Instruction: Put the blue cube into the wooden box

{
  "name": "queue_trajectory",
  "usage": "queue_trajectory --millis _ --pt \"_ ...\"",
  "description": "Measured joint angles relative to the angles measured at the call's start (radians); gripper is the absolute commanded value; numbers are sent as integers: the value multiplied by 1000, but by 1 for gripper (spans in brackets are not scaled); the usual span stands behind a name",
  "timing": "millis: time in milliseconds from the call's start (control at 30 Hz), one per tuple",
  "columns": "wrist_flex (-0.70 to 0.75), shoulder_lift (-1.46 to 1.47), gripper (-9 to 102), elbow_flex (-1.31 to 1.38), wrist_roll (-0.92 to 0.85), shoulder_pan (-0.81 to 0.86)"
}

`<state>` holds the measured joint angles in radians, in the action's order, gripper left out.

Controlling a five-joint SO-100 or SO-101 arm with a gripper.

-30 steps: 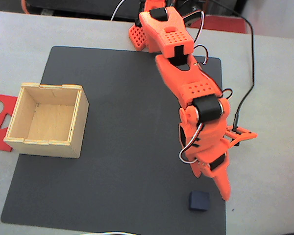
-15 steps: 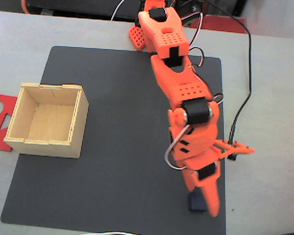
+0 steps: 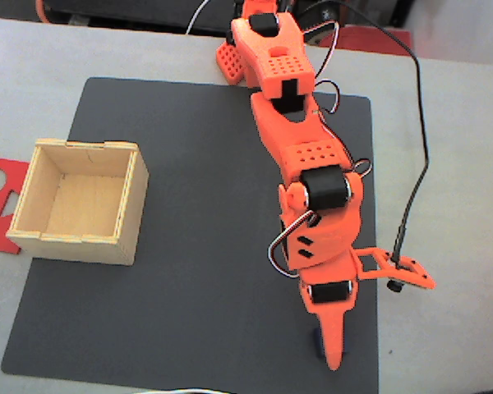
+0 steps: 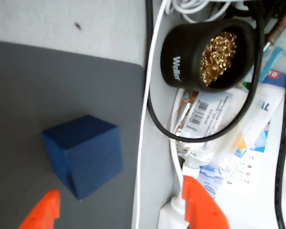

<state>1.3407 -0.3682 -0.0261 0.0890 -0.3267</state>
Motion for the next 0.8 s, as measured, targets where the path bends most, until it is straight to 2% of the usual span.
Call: queue_trajectory --millis 200,367,467,800 --pt "21 21 25 0 25 0" --pt "-34 57 16 0 -11 0" --pt "-74 58 0 2 -46 0" --pt "-75 54 0 31 -95 -15"
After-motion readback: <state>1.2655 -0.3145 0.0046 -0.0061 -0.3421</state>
